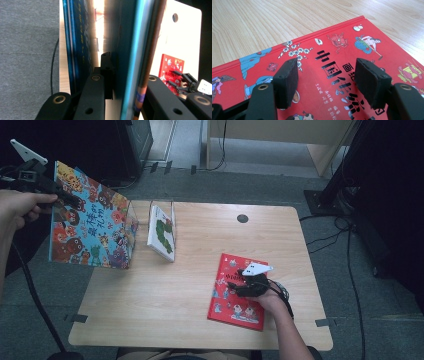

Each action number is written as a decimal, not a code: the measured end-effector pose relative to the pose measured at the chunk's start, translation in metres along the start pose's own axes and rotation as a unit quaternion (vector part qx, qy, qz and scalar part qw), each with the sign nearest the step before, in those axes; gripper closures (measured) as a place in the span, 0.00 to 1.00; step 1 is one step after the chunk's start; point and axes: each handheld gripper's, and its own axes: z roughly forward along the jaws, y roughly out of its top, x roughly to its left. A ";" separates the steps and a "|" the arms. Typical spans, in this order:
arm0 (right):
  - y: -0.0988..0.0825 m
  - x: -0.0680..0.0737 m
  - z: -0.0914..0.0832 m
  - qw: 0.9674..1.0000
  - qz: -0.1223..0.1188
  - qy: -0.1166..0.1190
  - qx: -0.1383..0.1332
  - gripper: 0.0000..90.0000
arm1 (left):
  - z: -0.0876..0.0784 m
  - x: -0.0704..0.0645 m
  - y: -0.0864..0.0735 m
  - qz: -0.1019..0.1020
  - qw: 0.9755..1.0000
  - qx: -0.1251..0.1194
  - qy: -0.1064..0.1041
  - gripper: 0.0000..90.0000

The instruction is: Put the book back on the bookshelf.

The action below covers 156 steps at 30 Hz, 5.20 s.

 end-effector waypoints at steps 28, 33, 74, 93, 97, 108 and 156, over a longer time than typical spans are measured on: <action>0.000 0.000 0.000 1.000 0.000 0.000 0.000 0.40 | 0.026 -0.003 -0.006 0.016 0.999 0.038 0.009 0.87; 0.000 0.000 0.000 1.000 -0.001 0.000 -0.001 0.40 | 0.025 -0.002 -0.004 0.011 1.000 0.029 0.006 0.84; -0.001 0.000 0.000 1.000 -0.003 0.000 -0.002 0.39 | 0.001 -0.025 -0.006 0.053 0.997 -0.016 -0.047 0.66; -0.001 0.000 -0.001 1.000 0.001 0.003 -0.003 0.37 | 0.020 -0.056 -0.018 0.103 0.993 -0.014 -0.060 0.58; -0.001 -0.002 -0.002 1.000 0.012 0.002 -0.002 0.39 | 0.026 -0.062 -0.021 0.112 0.992 -0.015 -0.062 0.57; 0.001 -0.005 -0.004 1.000 0.019 -0.001 -0.005 0.41 | 0.039 -0.078 -0.036 0.131 0.988 -0.014 -0.079 0.55; 0.010 -0.013 -0.001 1.000 0.025 -0.003 0.003 0.42 | 0.144 -0.108 -0.100 0.182 0.973 0.009 -0.141 0.54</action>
